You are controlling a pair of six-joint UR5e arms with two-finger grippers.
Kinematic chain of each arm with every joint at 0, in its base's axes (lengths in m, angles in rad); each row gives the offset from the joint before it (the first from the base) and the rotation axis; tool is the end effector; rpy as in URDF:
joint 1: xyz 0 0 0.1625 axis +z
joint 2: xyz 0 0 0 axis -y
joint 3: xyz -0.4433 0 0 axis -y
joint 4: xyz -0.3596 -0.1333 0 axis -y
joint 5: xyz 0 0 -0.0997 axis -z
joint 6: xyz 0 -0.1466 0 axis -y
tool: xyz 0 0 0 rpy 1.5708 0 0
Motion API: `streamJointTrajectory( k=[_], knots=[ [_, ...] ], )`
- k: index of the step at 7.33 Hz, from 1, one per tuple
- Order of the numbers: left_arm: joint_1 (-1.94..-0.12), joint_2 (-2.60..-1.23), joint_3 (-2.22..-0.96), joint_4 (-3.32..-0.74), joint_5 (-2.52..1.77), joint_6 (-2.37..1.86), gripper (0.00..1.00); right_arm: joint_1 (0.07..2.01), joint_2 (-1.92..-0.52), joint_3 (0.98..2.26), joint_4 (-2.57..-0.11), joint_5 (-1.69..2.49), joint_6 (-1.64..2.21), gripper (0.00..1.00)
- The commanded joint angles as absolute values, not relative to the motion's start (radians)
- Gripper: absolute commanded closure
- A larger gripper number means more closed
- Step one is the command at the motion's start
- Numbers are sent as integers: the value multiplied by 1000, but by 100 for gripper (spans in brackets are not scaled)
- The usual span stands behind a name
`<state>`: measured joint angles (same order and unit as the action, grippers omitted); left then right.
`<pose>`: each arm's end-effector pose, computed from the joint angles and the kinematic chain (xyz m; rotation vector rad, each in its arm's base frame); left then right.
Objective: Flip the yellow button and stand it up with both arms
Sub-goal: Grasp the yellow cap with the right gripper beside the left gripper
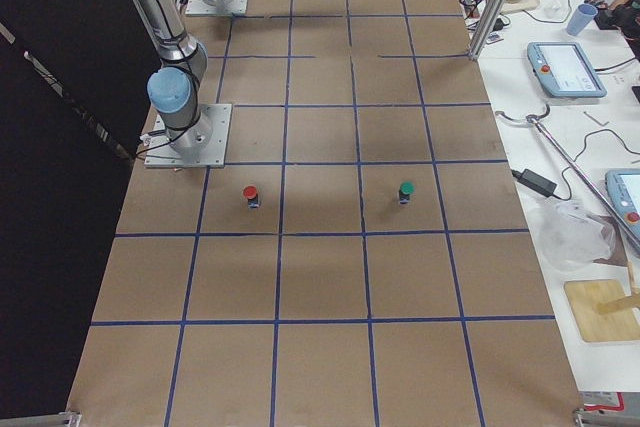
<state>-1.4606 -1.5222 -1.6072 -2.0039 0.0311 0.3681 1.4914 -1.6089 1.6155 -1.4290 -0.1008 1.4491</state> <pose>-0.2312 -0.4554 0.5648 0.1202 -1.5948 0.0346 0.2434 -0.4599 0.5738 1.3347 1.2173 1.1344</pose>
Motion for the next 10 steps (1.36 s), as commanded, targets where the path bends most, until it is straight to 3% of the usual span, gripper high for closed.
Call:
streamJointTrajectory(
  k=[1,2,3,4,7,10],
  knots=[
    [-1462,-1522,-1609,-2005,31,368,94,1491,-1608,1620,-1428,-109,1450,62],
    [-1462,-1519,-1609,-2005,31,367,90,1490,-1608,1618,-1427,-109,1451,81],
    [-1463,-1513,-1609,-2005,43,365,37,1485,-1608,1618,-1425,-107,1451,86],
    [-1463,-1503,-1609,-2008,43,344,1,1485,-1608,1618,-1425,-103,1459,90],
    [-1460,-1499,-1606,-2011,51,316,0,1470,-1606,1614,-1431,-110,1463,92],
    [-1416,-1502,-1554,-2002,266,233,0,1303,-1606,1608,-1491,-189,1450,91]
  ],
)
